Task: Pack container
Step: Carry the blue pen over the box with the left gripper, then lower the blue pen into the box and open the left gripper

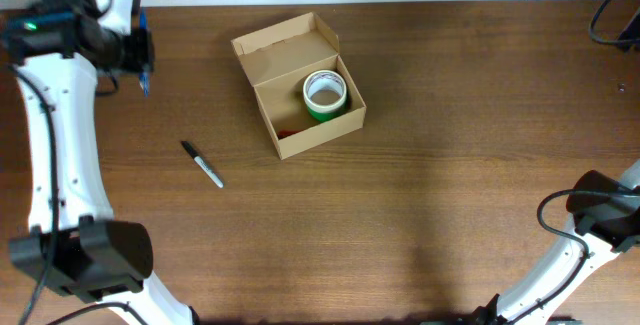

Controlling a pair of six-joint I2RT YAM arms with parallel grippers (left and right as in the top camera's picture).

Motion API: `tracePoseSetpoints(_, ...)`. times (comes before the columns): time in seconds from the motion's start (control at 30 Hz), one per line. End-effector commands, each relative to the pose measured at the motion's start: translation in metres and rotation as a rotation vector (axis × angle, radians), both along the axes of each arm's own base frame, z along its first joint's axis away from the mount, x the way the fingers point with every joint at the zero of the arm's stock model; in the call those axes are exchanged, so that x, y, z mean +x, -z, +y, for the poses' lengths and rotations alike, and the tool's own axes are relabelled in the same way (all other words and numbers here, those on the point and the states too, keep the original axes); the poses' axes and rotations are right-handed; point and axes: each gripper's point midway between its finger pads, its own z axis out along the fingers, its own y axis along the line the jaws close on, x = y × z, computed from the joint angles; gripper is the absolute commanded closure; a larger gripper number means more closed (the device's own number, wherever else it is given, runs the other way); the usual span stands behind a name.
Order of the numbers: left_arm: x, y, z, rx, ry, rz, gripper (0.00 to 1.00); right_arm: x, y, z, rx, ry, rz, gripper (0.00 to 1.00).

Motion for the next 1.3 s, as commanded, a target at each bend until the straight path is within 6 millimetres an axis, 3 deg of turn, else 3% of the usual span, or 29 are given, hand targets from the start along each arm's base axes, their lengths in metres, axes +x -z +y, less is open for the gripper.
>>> tracePoseSetpoints(0.0, -0.003, -0.056, -0.053, 0.072, 0.355, -0.155, 0.93, -0.001, -0.005, 0.004, 0.003, -0.001, -0.011, 0.01)
tracePoseSetpoints(0.1, -0.013, -0.065, -0.093, 0.119, 0.520, -0.170, 0.93, -0.001, -0.005, 0.004, 0.003, -0.001, -0.011, 0.01)
tracePoseSetpoints(0.2, -0.029, -0.051, -0.137, 0.142, 0.683, -0.116, 0.93, -0.001, -0.005, 0.004, 0.003, -0.001, -0.011, 0.01)
tracePoseSetpoints(0.4, -0.043, 0.007, -0.190, 0.295, 0.835, 0.090, 0.93, -0.001, -0.005, 0.004, 0.003, -0.001, -0.011, 0.01)
tracePoseSetpoints(0.53, -0.042, 0.044, -0.219, 0.340, 0.952, 0.169, 0.95, -0.001, -0.005, 0.004, 0.003, -0.001, -0.011, 0.01)
tracePoseSetpoints(0.63, -0.037, 0.072, -0.234, 0.356, 1.025, 0.205, 0.96, -0.001, -0.005, 0.004, 0.003, -0.001, -0.011, 0.01)
tracePoseSetpoints(0.93, -0.014, 0.135, -0.252, 0.335, 1.049, 0.269, 0.96, -0.001, -0.005, 0.004, 0.003, -0.001, -0.011, 0.01)
tracePoseSetpoints(1.1, -0.019, 0.156, -0.260, 0.298, 1.074, 0.314, 0.97, -0.001, -0.005, 0.004, 0.003, -0.001, -0.011, 0.01)
tracePoseSetpoints(1.27, -0.026, 0.161, -0.274, 0.290, 1.105, 0.322, 0.96, -0.001, -0.005, 0.004, 0.003, -0.001, -0.011, 0.01)
